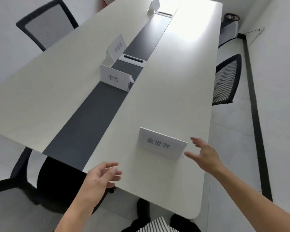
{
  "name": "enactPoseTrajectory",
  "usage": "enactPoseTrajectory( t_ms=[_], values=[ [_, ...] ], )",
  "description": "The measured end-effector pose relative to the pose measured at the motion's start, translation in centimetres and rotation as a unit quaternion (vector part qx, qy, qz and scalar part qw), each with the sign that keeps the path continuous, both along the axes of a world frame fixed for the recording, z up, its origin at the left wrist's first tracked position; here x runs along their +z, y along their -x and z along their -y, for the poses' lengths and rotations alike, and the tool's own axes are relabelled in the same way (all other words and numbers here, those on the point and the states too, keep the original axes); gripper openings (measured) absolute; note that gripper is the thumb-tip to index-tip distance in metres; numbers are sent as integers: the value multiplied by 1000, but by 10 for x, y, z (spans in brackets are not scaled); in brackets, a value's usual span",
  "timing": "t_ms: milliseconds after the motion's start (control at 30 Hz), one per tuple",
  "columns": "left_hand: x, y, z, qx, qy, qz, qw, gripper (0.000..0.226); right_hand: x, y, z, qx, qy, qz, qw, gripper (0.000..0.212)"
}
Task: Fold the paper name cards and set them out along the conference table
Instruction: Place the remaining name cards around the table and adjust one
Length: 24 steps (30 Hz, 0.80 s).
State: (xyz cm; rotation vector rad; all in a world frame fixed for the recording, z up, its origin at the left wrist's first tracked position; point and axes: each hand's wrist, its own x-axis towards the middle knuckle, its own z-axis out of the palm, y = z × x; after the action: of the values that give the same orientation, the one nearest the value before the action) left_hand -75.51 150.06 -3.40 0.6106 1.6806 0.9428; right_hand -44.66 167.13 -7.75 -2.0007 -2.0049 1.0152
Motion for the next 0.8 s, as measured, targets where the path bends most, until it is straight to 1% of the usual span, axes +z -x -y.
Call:
enactPoseTrajectory(
  t_ms=[67, 100, 167, 267, 400, 433, 467, 500, 567, 633, 667, 700, 733, 800],
  values=[
    [-3, 4, 9, 22, 11, -2, 1000, 17, -16, 12, -17, 29, 14, 25, 999, 72],
    [-4, 5, 12, 32, 18, -4, 999, 17, -23, 15, -24, 40, 28, 36, 998, 71],
    [-8, 4, 16, 49, 30, -6, 998, 17, -37, 16, -35, 54, 53, 47, 996, 60],
    [-12, 0, 15, 56, 43, 1, 998, 16, -46, 12, -41, 54, 48, 46, 996, 46],
    [-13, -7, -2, 32, 41, 1, 999, 17, -32, 7, -46, 43, 17, -22, 999, 32],
    [-11, -8, -8, 25, 36, -2, 999, 18, -26, 6, -50, 38, 5, -50, 998, 26],
    [-9, -9, -15, 18, 31, -6, 999, 18, -16, 5, -53, 36, -3, -71, 997, 14],
    [-7, -11, -22, 12, 23, -10, 1000, 18, -7, 4, -57, 41, -10, -91, 995, 12],
    [0, -14, -35, 0, 1, -21, 1000, 19, 12, 1, -64, 46, 2, -115, 992, 27],
    [8, -16, -47, -9, -20, -30, 999, 20, 34, -3, -69, 57, 14, -144, 988, 55],
    [11, -17, -53, -10, -32, -34, 999, 22, 46, -5, -69, 70, 21, -160, 984, 64],
    [14, -18, -59, -8, -46, -39, 998, 27, 58, -6, -68, 79, 22, -171, 982, 67],
    [17, -18, -64, -6, -61, -45, 997, 38, 71, -6, -66, 88, 25, -182, 979, 64],
    [20, -16, -72, -5, -87, -45, 995, 71, 92, -6, -58, 104, 54, -212, 970, 55]
  ],
)
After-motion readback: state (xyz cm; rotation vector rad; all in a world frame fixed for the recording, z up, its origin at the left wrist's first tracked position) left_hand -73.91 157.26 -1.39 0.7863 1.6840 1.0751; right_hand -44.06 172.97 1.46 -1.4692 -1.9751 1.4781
